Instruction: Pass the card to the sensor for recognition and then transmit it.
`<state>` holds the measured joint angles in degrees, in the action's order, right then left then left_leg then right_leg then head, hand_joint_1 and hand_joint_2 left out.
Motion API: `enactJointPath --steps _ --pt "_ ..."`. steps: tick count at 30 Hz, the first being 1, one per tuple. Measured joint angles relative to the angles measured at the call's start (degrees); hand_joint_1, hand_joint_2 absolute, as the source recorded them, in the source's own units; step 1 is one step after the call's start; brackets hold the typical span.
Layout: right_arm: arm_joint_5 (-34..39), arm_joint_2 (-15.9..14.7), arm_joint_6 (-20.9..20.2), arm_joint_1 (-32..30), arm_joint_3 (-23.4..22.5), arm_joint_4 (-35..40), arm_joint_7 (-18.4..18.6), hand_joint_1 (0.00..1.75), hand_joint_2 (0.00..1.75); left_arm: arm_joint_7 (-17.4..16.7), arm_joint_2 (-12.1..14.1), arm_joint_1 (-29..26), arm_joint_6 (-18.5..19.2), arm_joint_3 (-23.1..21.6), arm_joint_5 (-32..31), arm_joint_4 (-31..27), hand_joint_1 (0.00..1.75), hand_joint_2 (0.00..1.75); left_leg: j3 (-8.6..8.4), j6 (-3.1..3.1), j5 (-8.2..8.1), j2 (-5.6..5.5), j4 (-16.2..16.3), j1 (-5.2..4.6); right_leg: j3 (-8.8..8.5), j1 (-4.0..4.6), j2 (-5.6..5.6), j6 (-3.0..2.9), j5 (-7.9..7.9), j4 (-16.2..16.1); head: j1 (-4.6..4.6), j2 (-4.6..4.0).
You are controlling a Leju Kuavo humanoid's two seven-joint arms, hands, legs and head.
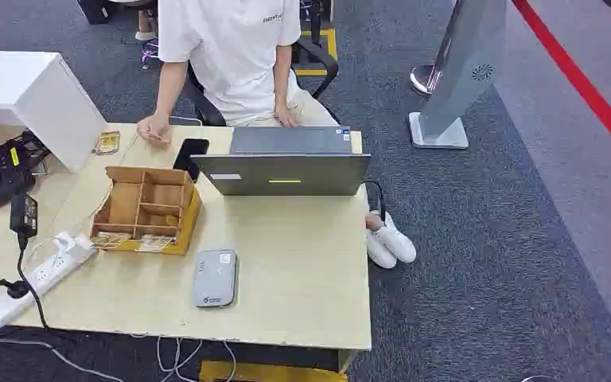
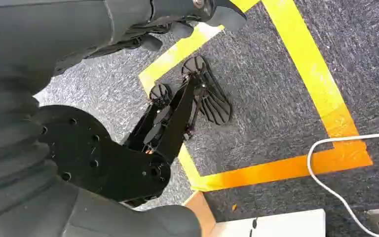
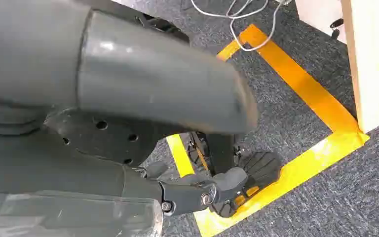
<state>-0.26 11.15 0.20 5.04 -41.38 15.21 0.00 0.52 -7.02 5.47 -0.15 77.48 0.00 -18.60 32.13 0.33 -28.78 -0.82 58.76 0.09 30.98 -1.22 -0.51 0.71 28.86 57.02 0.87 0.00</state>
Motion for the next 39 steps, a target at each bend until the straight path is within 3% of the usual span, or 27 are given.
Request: enactJointPath --steps 4,7,8,14,15,20,21,24,27,28,29,34,35,39 --pt "0.00 -0.04 0.00 -0.18 0.41 0.02 0.00 0.00 1.75 0.00 0.09 -0.17 0.00 -0.69 0.00 0.00 0.00 1.75 0.00 0.00 0.00 0.00 0.00 0.00 0.00 0.00 0.00 0.00 0.00 0.00 0.00 0.00" --pt "0.00 -0.39 0.00 -0.85 2.29 0.13 0.00 0.00 1.75 0.00 0.41 -0.93 0.00 -4.66 0.00 0.00 0.00 1.75 0.00 0.00 0.00 0.00 0.00 0.00 0.00 0.00 -0.01 0.00 0.00 0.00 0.00 0.00" --pt "0.00 -0.57 0.00 -1.11 2.97 0.20 0.00 0.00 0.00 0.00 0.57 -1.18 0.00 -5.82 0.00 0.00 0.00 1.75 0.00 0.00 0.00 0.00 0.00 0.00 0.00 0.00 -0.01 0.00 0.00 0.00 0.00 0.00" --pt "0.00 -1.90 0.00 -2.97 8.09 1.09 0.00 0.00 0.00 0.00 1.60 -2.99 0.00 -15.40 0.00 0.00 0.00 1.75 0.00 0.00 0.00 0.00 0.00 0.00 0.01 0.00 -0.01 0.00 0.00 0.00 0.00 0.00" --pt "0.00 -2.08 0.00 -3.23 8.86 1.22 0.00 0.00 0.00 0.00 1.75 -3.29 0.00 -16.77 0.00 -0.02 0.00 0.00 0.00 0.00 0.00 0.00 0.00 0.00 0.01 0.00 -0.01 0.00 0.00 0.00 0.00 0.00" --pt "0.00 -3.24 0.00 -4.70 13.16 1.99 0.00 0.00 0.00 0.00 2.49 -4.75 0.04 -24.99 0.00 -0.02 0.00 0.00 0.00 0.00 -0.01 0.01 0.00 0.00 0.01 0.00 0.00 0.00 0.00 -0.01 -0.02 0.00" --pt "0.00 -3.45 0.00 -4.96 14.07 2.12 0.00 0.00 1.75 0.00 2.71 -5.03 0.04 -26.70 0.00 -0.04 0.00 1.75 0.00 0.00 -0.01 0.01 0.00 0.00 0.01 0.00 0.00 0.00 0.00 -0.01 0.02 0.00" --pt "0.07 -4.09 0.00 -5.71 16.62 2.54 -0.02 0.00 1.75 0.00 3.04 -5.83 0.04 -31.20 0.00 -0.11 0.00 1.75 0.01 0.00 -0.01 0.00 0.00 0.00 0.01 0.00 0.00 0.00 0.01 -0.01 0.00 0.00" --pt "3.07 -4.39 0.00 -5.65 20.93 2.51 -0.68 0.00 1.75 0.11 3.04 -5.82 0.13 -32.06 0.24 -0.13 0.00 1.75 0.00 0.00 -0.01 0.02 0.00 0.00 0.01 0.00 0.00 0.00 0.00 0.00 -0.02 0.00" --pt "4.29 -4.44 0.00 -5.54 22.41 2.51 -0.90 0.00 0.00 0.22 2.99 -5.79 0.20 -32.06 0.42 -0.13 0.00 1.75 0.00 0.00 0.00 0.02 0.00 0.00 0.01 0.00 0.00 0.00 0.00 0.00 0.00 0.00" --pt "5.58 -4.50 0.00 -5.45 23.87 2.49 -1.29 0.00 0.00 0.33 2.99 -5.80 0.31 -32.06 0.59 -0.13 0.00 0.00 0.00 0.00 0.00 0.02 0.00 0.00 0.01 0.00 0.00 0.00 0.00 0.00 0.00 0.00" --pt "12.40 -4.90 0.00 -4.86 31.57 2.19 -3.17 0.00 0.00 1.66 2.80 -5.67 1.05 -31.43 1.42 -0.13 0.00 0.00 0.00 0.00 0.00 0.01 0.00 0.00 0.00 0.00 -0.01 0.00 0.00 0.00 0.00 0.00" --pt "13.77 -4.98 0.00 -4.72 33.12 2.05 -3.52 0.00 0.00 2.08 2.78 -5.61 1.25 -31.32 1.66 -0.13 0.00 1.75 0.00 0.00 0.00 0.01 0.00 0.00 0.00 0.00 -0.01 0.00 0.00 0.00 0.00 0.00" --pt "19.24 -5.25 0.00 -4.18 38.93 1.38 -5.01 0.00 0.00 3.87 2.54 -5.34 2.14 -29.90 2.40 -0.63 0.00 1.75 0.00 0.00 0.00 0.01 0.00 0.00 0.01 0.00 -0.01 0.00 0.00 0.00 0.00 0.00"
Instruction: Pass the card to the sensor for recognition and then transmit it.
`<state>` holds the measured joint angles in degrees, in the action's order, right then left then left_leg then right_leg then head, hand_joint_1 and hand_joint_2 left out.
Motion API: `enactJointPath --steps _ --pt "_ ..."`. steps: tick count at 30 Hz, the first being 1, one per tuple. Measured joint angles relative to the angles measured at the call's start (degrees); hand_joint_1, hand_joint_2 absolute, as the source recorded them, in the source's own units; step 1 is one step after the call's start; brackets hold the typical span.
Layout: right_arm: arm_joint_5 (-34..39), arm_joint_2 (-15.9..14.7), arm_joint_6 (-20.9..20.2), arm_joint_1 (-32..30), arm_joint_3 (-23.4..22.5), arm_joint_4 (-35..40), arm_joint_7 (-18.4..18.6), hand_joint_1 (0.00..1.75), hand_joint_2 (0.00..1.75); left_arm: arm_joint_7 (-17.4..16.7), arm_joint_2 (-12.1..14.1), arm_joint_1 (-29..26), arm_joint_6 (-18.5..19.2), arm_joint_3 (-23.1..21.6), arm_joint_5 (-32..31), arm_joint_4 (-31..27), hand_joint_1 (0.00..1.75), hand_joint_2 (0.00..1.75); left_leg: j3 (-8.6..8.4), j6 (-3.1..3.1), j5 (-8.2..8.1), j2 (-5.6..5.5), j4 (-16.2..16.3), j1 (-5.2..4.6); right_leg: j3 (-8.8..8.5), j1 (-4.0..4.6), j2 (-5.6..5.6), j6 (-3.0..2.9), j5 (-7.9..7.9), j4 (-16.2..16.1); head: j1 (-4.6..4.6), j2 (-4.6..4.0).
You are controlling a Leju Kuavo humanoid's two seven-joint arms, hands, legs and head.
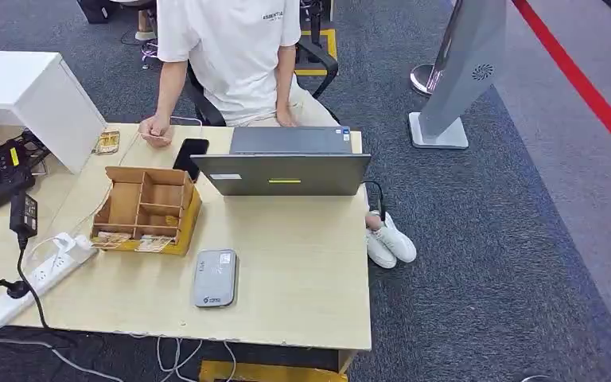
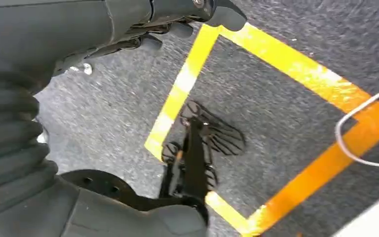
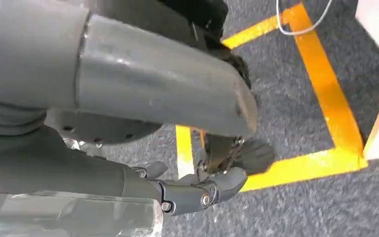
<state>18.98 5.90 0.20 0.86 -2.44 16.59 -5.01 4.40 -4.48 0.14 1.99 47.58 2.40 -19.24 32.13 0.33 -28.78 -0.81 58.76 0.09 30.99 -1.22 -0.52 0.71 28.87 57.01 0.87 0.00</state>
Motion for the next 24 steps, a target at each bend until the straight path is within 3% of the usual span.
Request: enactJointPath --steps 8,12,24 --pt "9.66 -0.39 0.00 0.85 9.81 -1.68 -2.47 0.00 0.00 3.56 -1.12 0.28 2.32 3.06 1.36 -3.92 0.00 1.75 0.00 0.00 0.00 0.00 0.00 0.00 0.01 0.00 0.00 0.00 0.00 0.00 0.00 0.00" --pt "16.11 -0.57 0.00 1.36 16.37 -2.99 -3.93 0.00 0.00 5.92 -2.19 0.34 3.89 5.00 2.84 -9.82 0.00 1.75 0.00 0.00 0.00 0.00 0.00 0.00 0.00 0.00 0.00 0.00 0.00 0.00 0.00 0.00" --pt "27.93 -1.18 0.00 2.61 28.74 -5.49 -6.40 0.00 0.00 9.86 -4.54 0.06 4.96 5.99 6.21 -28.29 0.00 1.75 -0.01 0.00 0.00 0.01 0.00 0.01 0.00 0.00 -0.01 0.00 0.00 0.01 0.00 0.00"
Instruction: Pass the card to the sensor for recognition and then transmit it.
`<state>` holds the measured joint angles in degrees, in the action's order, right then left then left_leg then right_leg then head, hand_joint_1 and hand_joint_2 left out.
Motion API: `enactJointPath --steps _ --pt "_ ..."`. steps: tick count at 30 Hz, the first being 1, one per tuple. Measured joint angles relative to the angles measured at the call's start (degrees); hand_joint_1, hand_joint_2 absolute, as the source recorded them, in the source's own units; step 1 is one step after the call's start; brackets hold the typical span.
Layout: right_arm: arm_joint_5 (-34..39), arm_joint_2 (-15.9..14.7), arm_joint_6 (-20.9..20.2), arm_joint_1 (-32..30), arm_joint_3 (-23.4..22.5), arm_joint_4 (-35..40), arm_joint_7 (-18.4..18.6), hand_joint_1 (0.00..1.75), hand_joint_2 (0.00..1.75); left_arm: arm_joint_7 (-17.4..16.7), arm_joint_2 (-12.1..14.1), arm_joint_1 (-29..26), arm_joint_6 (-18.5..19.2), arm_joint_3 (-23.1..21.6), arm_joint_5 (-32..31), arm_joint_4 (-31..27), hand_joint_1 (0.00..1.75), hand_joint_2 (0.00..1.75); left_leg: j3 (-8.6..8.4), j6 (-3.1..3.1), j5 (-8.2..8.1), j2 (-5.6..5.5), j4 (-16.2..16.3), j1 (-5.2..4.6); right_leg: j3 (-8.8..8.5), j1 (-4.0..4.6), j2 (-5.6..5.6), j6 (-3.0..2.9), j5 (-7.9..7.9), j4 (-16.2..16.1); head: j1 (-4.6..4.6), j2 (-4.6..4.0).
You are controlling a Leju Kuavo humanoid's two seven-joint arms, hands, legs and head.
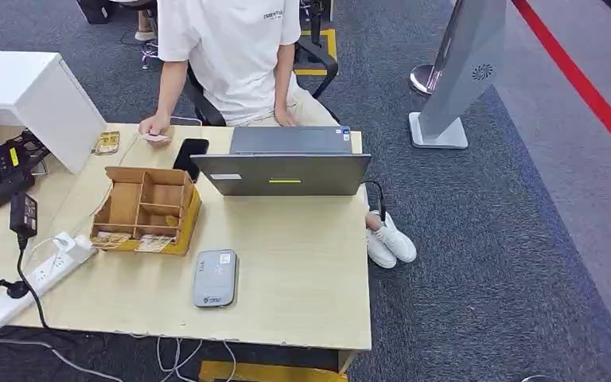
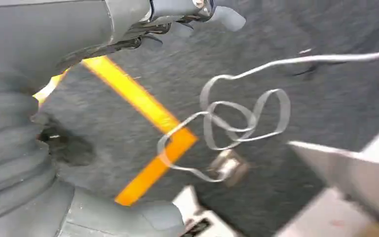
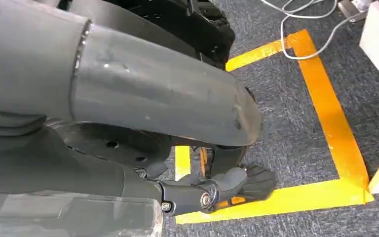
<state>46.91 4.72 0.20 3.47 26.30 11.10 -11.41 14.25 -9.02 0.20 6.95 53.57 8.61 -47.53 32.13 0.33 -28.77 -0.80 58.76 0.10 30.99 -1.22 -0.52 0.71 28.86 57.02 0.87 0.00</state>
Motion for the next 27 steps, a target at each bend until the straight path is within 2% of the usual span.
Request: enactJointPath --steps 11,15,20,27 --pt "10.05 -0.72 0.00 1.17 11.02 -1.68 -1.62 0.00 0.00 3.32 -2.23 2.18 2.05 0.28 -0.29 -19.72 0.00 1.75 -0.02 0.00 0.00 0.01 0.00 0.00 0.00 0.00 -0.04 0.00 0.00 0.00 0.02 0.00" --pt "12.71 -0.81 0.00 1.54 14.36 -2.12 -1.94 0.00 0.00 4.33 -2.91 2.95 1.75 -1.44 -2.54 -25.81 0.00 1.75 -0.03 0.00 0.00 0.02 0.00 0.00 0.01 0.00 -0.05 0.00 0.00 0.00 0.02 0.00" --pt "16.12 -0.87 0.00 2.11 18.92 -2.66 -2.12 0.00 0.00 5.27 -3.35 4.91 -0.09 -5.11 -8.56 -33.82 0.00 1.75 -0.04 -0.01 0.01 0.04 0.01 0.00 0.00 0.00 -0.08 0.00 -0.02 0.00 0.00 0.00" --pt "19.25 -0.96 0.00 2.66 23.94 -3.14 -2.10 0.00 0.00 5.01 -2.80 7.79 -2.62 -11.18 -18.88 -40.70 0.00 1.75 -0.04 -0.01 0.01 0.05 0.02 0.00 0.00 0.00 -0.08 0.00 -0.02 0.01 -0.02 0.00"
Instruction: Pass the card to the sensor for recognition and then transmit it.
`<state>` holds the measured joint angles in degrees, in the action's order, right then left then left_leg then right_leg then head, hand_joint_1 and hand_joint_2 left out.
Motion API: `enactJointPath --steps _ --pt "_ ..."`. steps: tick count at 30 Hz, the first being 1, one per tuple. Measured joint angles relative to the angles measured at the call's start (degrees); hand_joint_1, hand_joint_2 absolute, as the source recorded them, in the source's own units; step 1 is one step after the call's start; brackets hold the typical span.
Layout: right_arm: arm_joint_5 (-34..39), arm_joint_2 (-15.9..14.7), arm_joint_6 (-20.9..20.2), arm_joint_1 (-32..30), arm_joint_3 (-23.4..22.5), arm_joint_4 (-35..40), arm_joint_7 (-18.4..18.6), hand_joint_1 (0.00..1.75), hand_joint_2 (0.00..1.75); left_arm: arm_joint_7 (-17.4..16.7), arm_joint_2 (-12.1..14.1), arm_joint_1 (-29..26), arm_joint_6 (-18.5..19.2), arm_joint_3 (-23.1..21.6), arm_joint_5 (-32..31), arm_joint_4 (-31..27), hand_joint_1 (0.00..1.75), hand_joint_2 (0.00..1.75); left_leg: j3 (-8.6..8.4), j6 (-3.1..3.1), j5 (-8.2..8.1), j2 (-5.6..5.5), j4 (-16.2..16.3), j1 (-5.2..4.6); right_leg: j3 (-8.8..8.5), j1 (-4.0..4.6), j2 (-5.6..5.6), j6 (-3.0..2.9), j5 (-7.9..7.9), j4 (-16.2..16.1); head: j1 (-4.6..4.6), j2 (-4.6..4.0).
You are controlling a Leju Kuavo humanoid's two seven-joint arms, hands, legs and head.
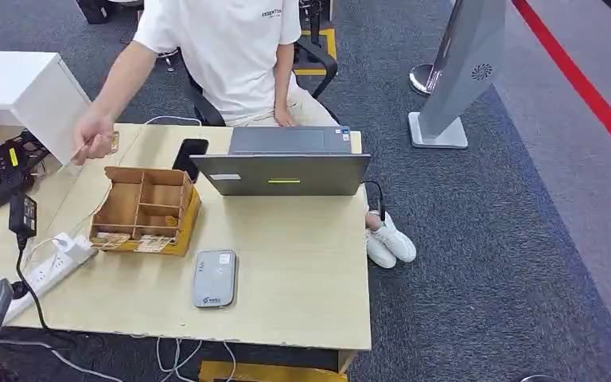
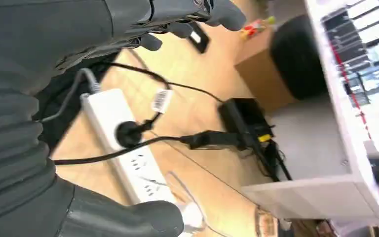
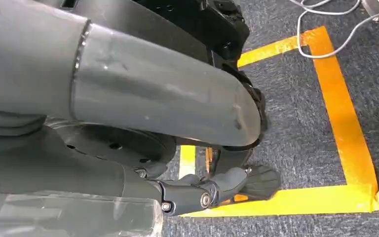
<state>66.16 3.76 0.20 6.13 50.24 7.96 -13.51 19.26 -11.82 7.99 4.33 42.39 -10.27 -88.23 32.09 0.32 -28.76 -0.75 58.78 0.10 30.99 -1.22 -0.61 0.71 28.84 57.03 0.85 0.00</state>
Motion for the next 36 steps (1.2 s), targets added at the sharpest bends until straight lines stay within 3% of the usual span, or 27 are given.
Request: enactJointPath --steps 6,26,27,36 --pt "2.48 -0.07 0.00 0.58 4.23 -0.42 0.18 0.00 0.00 -1.91 2.62 3.42 -1.32 -6.07 -9.27 -3.40 0.00 1.75 -0.01 0.00 0.00 0.03 0.01 0.00 0.01 0.00 -0.03 0.00 0.00 0.00 0.02 0.00" --pt "10.72 -0.33 0.00 1.67 17.61 -1.64 1.55 0.00 0.00 -16.38 11.13 14.12 0.72 -25.90 -37.63 -3.73 0.00 1.75 0.05 0.01 0.01 0.09 0.03 0.00 0.10 0.00 -0.13 -0.01 -0.02 0.01 0.02 0.00" --pt "11.22 -0.33 0.00 1.77 18.44 -1.71 1.60 0.00 0.00 -17.28 11.65 14.81 0.94 -27.36 -39.51 -3.70 1.75 1.75 0.05 0.01 0.01 0.10 0.03 0.00 0.10 0.00 -0.14 -0.01 -0.03 0.02 0.02 0.00" --pt "15.53 -0.35 0.00 2.17 25.15 -2.38 2.38 0.00 0.00 -23.35 14.56 19.77 1.81 -35.16 -54.35 -2.22 1.75 1.75 0.06 0.01 0.01 0.16 0.03 0.00 0.15 0.00 -0.23 -0.04 -0.06 0.02 0.02 0.00"
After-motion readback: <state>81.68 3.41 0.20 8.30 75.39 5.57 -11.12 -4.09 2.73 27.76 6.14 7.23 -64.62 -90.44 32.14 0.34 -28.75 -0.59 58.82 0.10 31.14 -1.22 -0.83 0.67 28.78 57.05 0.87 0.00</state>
